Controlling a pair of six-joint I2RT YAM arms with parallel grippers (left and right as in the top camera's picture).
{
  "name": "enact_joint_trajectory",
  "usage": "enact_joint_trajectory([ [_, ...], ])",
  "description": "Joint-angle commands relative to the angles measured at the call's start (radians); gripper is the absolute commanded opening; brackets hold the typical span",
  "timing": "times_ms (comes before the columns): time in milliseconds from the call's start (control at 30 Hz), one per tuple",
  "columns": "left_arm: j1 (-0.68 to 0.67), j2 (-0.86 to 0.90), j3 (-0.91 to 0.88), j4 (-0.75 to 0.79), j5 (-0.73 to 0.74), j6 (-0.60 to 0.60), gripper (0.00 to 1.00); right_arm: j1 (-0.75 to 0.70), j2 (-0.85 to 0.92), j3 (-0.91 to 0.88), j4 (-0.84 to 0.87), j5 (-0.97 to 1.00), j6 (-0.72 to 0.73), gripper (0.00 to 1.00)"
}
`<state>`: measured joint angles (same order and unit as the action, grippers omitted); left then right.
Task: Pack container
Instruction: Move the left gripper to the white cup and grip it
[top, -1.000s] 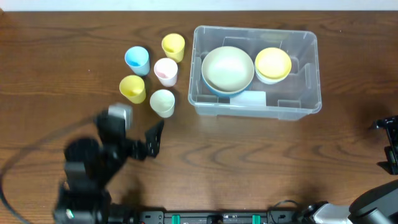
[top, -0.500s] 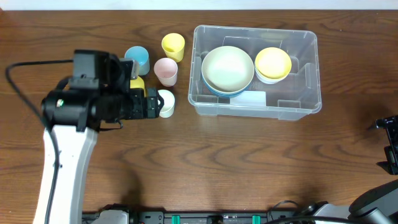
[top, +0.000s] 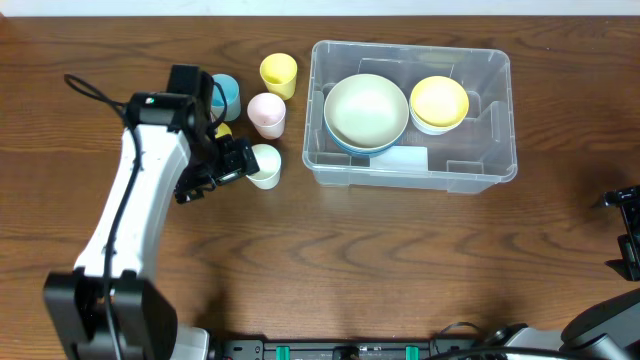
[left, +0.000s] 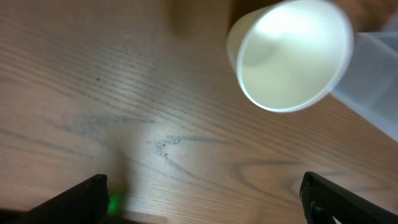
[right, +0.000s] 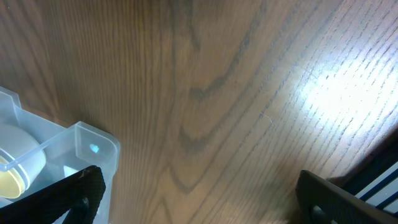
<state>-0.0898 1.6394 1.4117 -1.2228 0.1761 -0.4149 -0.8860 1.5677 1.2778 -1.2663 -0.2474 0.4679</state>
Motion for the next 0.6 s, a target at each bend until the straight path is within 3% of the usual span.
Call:
enact_joint_trajectory([
  [0,-0.001,0.049,0.006,-0.002,-0.028,-0.058,0.98,-0.004,-0.016,0.001,-0.001,-0.004,0.014,0.99],
  [567,-0.001,0.198,-0.001,0.158,-0.039,-0.054,0.99,-0.004,-0.016,0.001,-0.001,-0.004,0.014,0.99],
])
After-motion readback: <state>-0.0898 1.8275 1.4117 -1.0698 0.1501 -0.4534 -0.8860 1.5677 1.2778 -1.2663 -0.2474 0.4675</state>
